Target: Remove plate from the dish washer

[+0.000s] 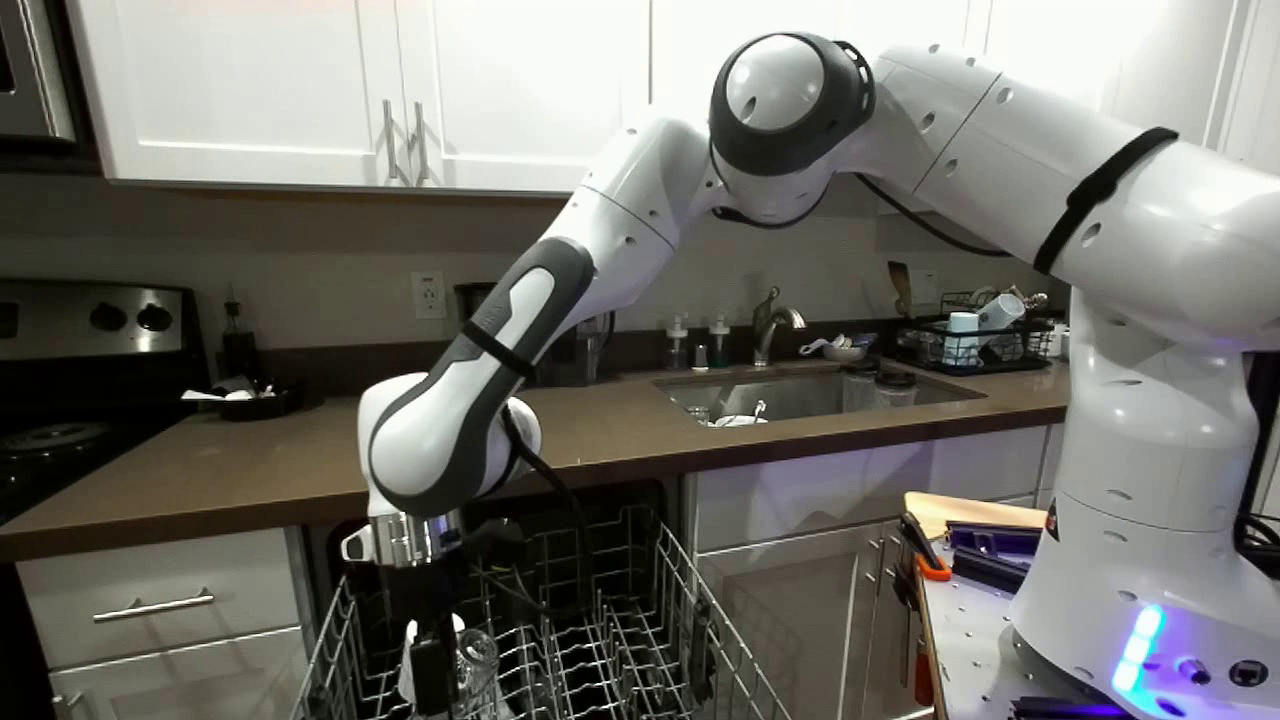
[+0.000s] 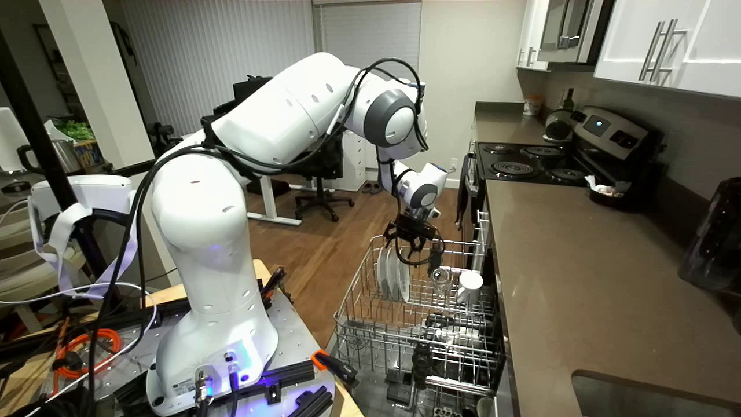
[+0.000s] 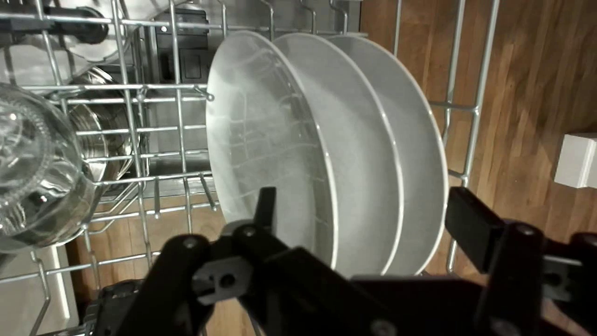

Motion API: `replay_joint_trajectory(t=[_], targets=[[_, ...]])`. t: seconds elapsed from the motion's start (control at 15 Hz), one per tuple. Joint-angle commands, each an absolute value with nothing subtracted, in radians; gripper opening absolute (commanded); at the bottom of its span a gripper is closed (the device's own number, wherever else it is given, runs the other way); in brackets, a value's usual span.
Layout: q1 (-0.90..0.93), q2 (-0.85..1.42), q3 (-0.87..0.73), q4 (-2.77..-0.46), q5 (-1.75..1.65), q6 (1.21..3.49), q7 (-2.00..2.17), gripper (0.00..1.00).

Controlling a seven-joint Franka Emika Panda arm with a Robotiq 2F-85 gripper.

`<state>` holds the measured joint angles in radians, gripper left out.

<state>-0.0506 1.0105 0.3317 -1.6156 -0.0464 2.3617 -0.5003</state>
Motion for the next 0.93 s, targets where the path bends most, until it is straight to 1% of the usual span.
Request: replay_joint_trajectory(t=[0.0,0.07,0.47,0.53,0.73,0.87], targets=[[-0.033,1.02,0.314,-1.594,-0.019,2.316,-0.499,0.71],[-0.031,1.023,0.311,-1.591,-0.02,2.313,-0.497,0.69],[-0.023,1.031,0.297,-1.58,-0.025,2.314,-0.494,0.28],[-0.021,1.031,0.296,-1.579,-0.025,2.315,-0.495,0.26],[-0.011,1.04,0.284,-1.564,-0.032,2.318,-0.486,0.23],[0.0,1.05,0.271,-1.55,-0.038,2.318,-0.479,0.3]])
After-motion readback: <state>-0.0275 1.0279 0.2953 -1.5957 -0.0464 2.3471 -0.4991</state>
